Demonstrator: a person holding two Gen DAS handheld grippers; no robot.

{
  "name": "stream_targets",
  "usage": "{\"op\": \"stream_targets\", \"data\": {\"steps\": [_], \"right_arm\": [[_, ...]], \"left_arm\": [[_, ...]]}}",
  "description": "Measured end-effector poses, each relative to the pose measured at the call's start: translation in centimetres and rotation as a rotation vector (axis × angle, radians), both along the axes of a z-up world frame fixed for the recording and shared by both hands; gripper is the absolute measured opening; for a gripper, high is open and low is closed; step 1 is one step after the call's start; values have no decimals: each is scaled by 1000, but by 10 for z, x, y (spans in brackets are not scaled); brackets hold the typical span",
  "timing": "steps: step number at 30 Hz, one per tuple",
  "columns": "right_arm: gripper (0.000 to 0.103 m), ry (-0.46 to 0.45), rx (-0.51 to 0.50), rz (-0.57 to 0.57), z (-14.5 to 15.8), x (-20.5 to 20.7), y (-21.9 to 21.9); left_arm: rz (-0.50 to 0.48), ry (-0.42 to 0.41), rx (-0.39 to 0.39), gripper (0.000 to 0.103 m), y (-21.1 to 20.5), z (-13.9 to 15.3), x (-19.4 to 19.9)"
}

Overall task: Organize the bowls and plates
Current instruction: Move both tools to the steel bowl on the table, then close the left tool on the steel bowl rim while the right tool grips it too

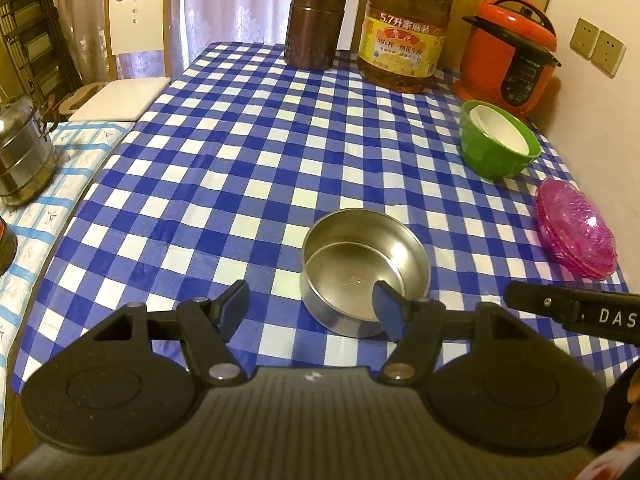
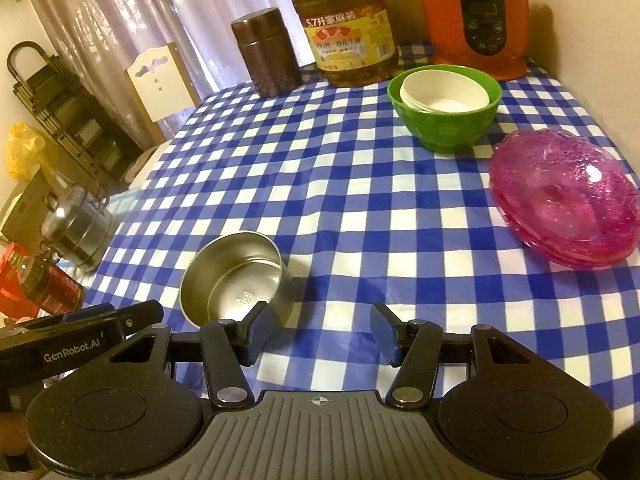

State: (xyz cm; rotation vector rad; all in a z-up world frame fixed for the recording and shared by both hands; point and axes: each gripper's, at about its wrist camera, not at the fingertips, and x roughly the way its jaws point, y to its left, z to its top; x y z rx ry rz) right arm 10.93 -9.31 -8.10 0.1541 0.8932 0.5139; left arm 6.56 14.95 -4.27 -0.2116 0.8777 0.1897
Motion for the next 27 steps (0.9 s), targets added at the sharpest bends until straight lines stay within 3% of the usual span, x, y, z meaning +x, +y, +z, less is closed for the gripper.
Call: {"op": "stream_targets", "data": {"steps": [14,17,27], "right_arm": [[55,32,4,26,-22,37,37],[47,46,8,39,-27,43,47],[35,85,-1,70,-45,55,67]], "left_arm": [[-12,48,-22,50,24,-25,37],[-16,49,-33,43,27,-28,44],[-40,81,-63,35,30,-40,61]]}}
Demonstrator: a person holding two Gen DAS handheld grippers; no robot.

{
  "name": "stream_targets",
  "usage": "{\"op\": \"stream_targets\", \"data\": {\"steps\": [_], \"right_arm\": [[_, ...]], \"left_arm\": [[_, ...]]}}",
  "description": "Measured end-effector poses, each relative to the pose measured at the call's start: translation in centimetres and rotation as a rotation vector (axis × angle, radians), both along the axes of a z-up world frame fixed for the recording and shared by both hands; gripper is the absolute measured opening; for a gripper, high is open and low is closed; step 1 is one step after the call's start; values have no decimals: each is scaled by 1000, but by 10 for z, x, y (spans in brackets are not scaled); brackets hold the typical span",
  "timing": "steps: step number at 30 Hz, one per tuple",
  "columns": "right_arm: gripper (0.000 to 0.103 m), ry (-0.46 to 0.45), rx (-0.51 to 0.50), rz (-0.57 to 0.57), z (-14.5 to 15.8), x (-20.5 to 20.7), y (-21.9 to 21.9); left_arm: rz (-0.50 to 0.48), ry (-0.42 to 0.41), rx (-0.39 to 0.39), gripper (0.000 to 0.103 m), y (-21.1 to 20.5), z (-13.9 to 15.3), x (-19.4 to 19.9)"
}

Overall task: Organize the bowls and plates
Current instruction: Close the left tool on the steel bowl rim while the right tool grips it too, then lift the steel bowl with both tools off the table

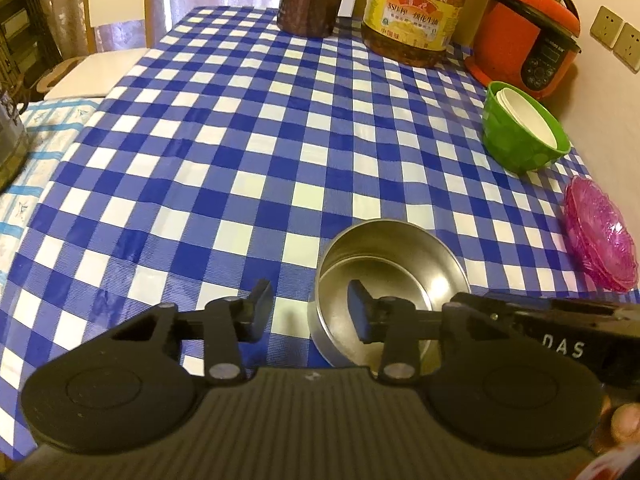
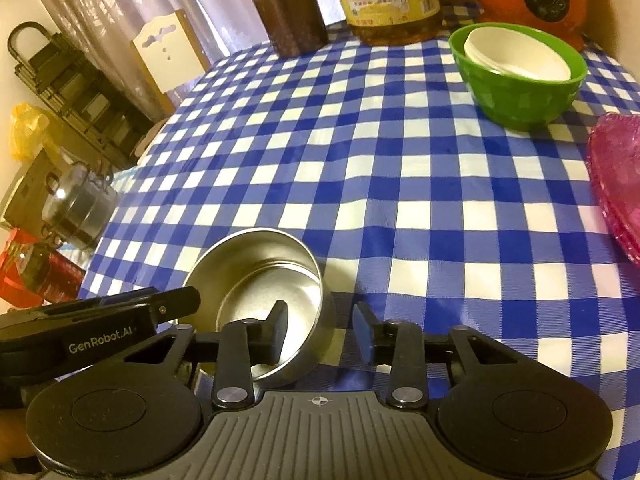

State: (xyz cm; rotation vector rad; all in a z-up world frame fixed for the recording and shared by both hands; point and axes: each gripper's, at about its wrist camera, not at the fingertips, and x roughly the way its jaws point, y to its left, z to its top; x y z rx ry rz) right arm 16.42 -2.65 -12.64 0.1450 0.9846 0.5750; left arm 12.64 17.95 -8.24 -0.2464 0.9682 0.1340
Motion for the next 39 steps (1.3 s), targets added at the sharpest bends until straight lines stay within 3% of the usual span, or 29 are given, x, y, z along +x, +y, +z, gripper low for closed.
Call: {"op": "stream_targets", "data": {"steps": [9,13,16,30,39], "right_arm": [[24,29,-7,11,-9,3,2],[11,31,5,21,-8,3,3],[11,23,0,24,-7,1,5],[8,26,31,-28,2,-5,-24],[8,1,45,-83,16,-15,-67]], "left_arm": [[-5,33,-9,18,1,-7,8],[-15,36,-17,10,-1,-8,9],[-31,39,-22,6,-4,-7,9],[-57,17,-58,4,-23,4,-6],[-114,-14,-63,4,-62,22,-3]]}}
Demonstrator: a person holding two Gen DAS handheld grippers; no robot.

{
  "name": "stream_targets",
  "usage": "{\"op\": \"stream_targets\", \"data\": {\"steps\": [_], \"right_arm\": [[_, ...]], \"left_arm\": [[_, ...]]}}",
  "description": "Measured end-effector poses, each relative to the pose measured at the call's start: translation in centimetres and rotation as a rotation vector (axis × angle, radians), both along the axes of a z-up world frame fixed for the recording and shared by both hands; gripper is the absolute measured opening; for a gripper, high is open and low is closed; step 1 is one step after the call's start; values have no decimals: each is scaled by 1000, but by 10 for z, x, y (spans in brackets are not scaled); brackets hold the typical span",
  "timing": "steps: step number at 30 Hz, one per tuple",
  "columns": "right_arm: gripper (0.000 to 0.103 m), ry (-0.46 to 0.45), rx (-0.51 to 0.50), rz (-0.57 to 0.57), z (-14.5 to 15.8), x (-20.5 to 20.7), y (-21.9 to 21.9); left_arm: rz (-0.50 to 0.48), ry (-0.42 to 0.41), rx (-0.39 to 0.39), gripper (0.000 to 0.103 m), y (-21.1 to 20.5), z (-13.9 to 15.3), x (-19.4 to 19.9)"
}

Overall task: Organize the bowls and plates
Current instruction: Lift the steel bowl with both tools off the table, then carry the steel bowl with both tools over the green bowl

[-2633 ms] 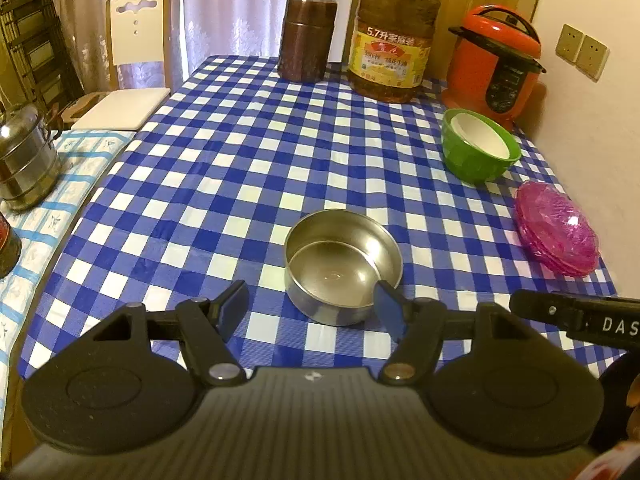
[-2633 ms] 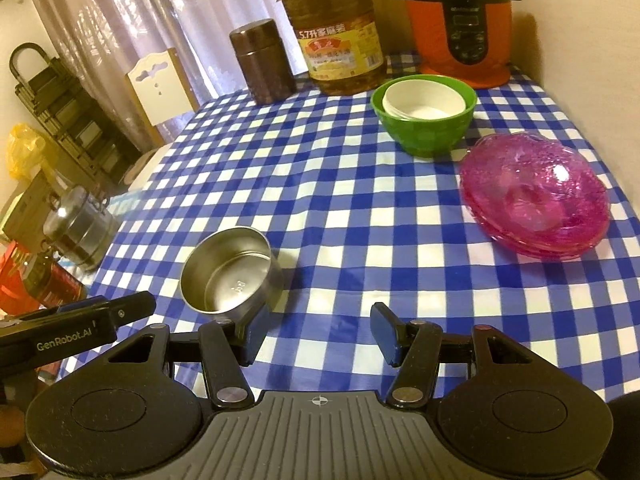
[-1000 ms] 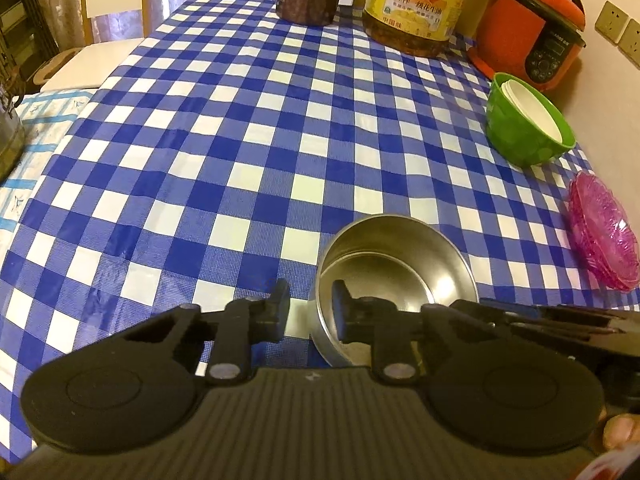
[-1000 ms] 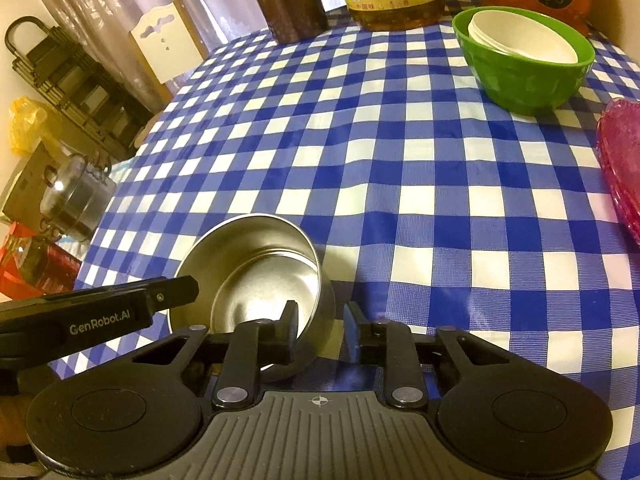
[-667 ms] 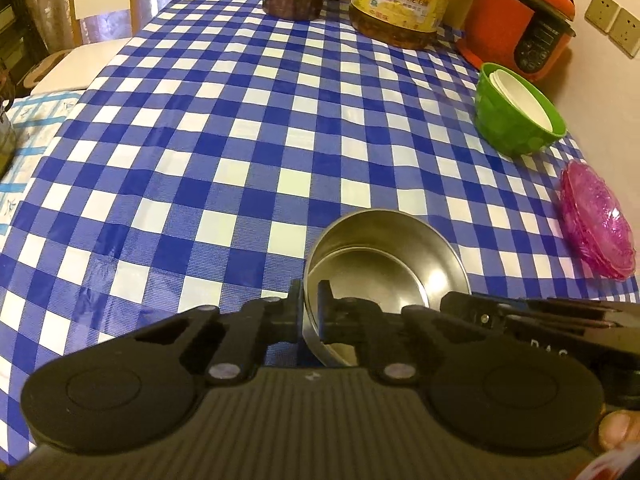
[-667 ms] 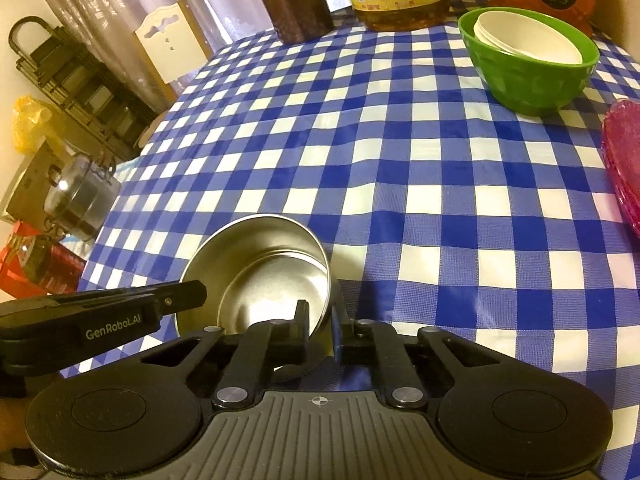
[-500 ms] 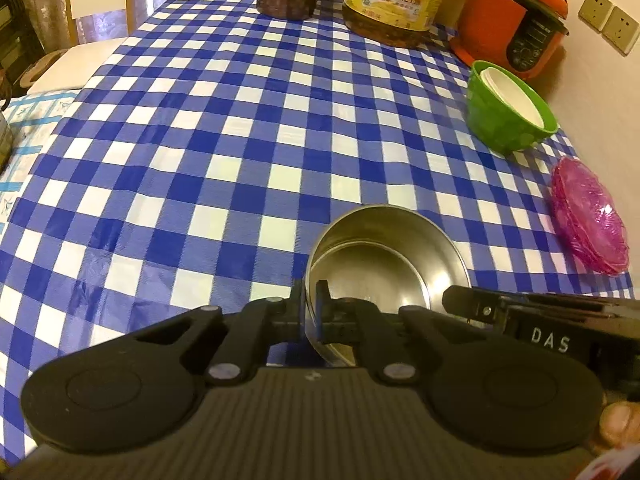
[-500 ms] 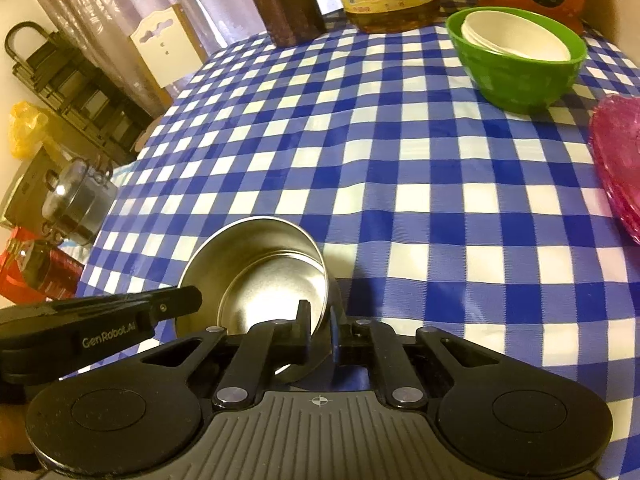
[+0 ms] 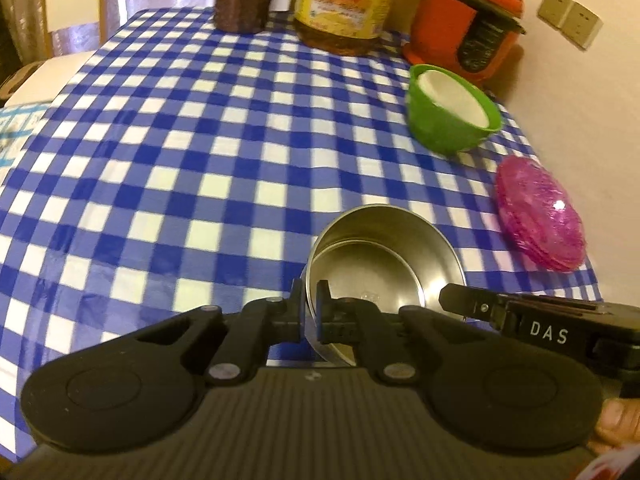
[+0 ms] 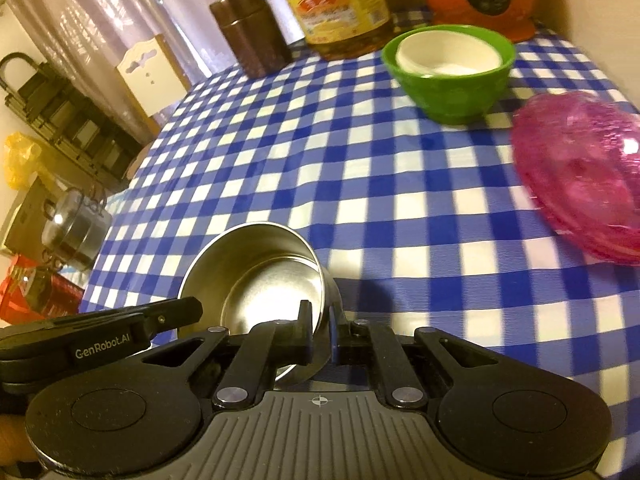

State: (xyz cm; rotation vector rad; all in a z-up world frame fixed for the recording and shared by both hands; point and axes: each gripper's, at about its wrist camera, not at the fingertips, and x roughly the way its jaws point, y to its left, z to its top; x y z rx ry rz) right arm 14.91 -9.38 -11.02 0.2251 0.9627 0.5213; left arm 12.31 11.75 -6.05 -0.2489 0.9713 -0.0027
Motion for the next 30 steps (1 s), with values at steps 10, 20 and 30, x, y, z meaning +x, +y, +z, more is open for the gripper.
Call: {"op": "stream_targets", "data": {"steps": [10,20,30], "right_arm": [[7,-24,25,-75,18,-4,-52],[7,-65,44,-138,42,2,-95],[7,-83,62,-190,59,25,-129]], "left_arm": [[-62,-43,-10,4,-45,23,7],[-133,-86,-5,4,-86,48,29],[-181,-135,2,4,-117,72,66]]}}
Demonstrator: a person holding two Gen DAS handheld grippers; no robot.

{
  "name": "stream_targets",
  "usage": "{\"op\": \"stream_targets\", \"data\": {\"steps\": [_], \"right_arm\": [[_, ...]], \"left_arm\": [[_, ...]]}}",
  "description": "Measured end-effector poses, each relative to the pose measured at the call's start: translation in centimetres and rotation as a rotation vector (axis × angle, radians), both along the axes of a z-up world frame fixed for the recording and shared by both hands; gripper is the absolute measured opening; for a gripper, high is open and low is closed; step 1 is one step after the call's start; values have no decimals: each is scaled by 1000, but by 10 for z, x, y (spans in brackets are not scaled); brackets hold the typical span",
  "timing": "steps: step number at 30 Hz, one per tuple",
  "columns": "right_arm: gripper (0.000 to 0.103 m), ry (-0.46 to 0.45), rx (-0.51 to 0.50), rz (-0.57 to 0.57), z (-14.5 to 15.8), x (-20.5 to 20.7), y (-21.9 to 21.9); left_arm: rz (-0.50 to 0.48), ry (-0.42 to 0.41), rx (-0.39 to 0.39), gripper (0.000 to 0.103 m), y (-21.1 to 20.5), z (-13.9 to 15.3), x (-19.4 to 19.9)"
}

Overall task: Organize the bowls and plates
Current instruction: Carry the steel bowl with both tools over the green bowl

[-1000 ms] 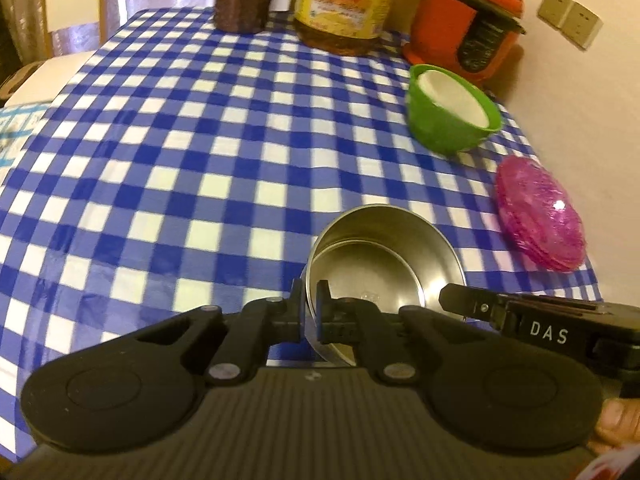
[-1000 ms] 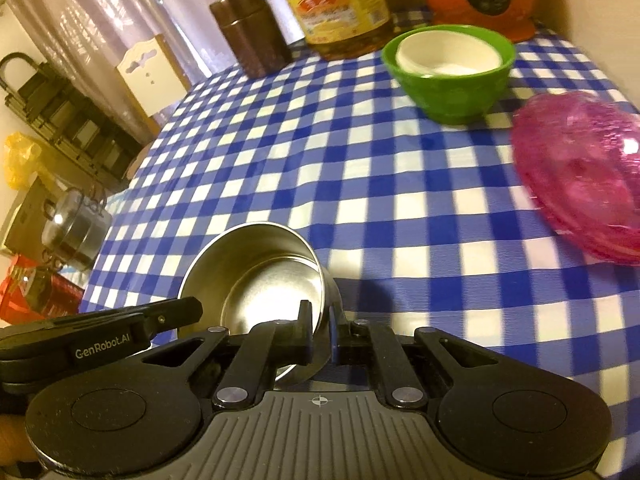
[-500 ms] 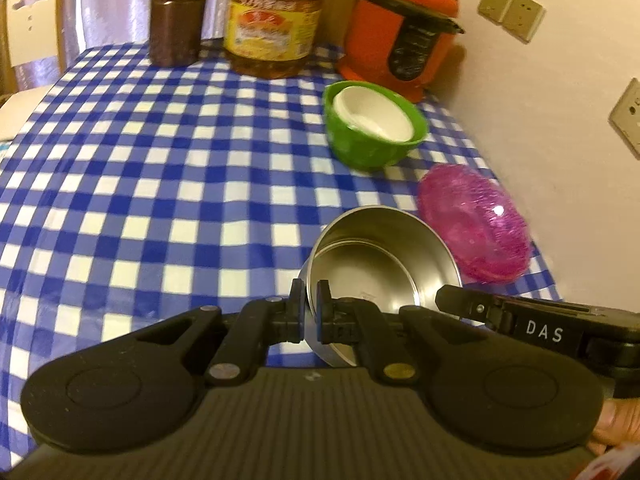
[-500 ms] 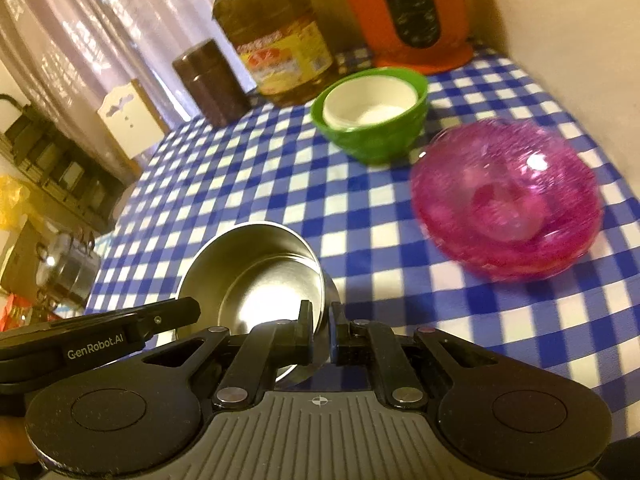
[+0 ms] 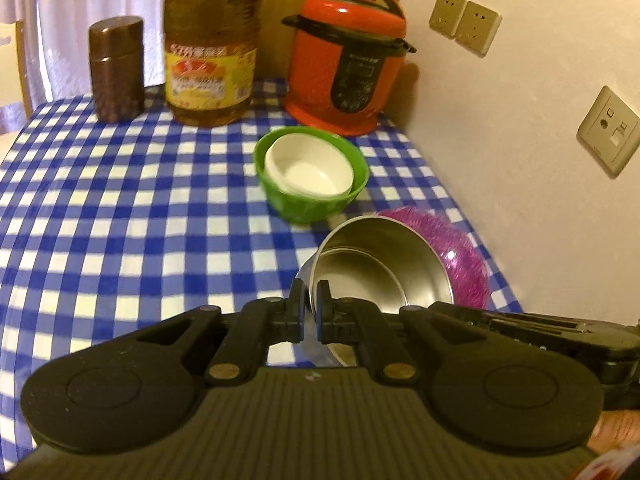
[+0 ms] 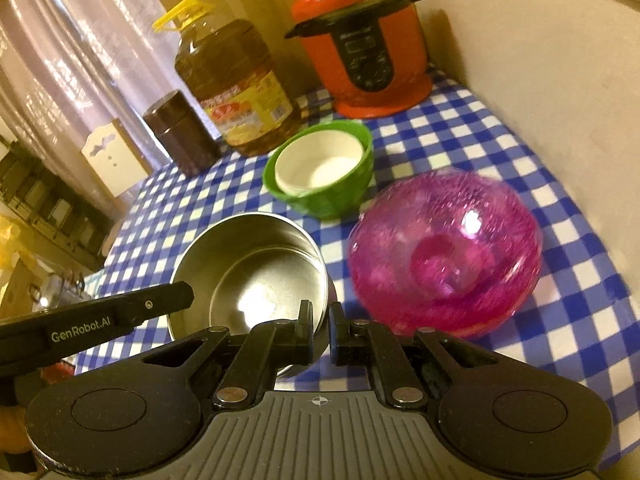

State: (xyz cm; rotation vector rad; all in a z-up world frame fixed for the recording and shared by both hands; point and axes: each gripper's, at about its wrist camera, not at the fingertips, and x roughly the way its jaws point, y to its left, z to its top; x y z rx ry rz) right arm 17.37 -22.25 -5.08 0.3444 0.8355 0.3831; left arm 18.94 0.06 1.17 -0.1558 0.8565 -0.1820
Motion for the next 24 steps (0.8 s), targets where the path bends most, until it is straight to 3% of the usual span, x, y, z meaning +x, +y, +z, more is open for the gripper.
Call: {"op": "stream_targets", "data": {"steps": [12,24], "right_arm": [[7,-37,2,-31,20,55,-19],[7,-65,-38,-16,26,133,-7]], "left_arm": [[-4,-31,-34,4,-15,12,61],[52,-43,-100,4,-3,14,136]]}}
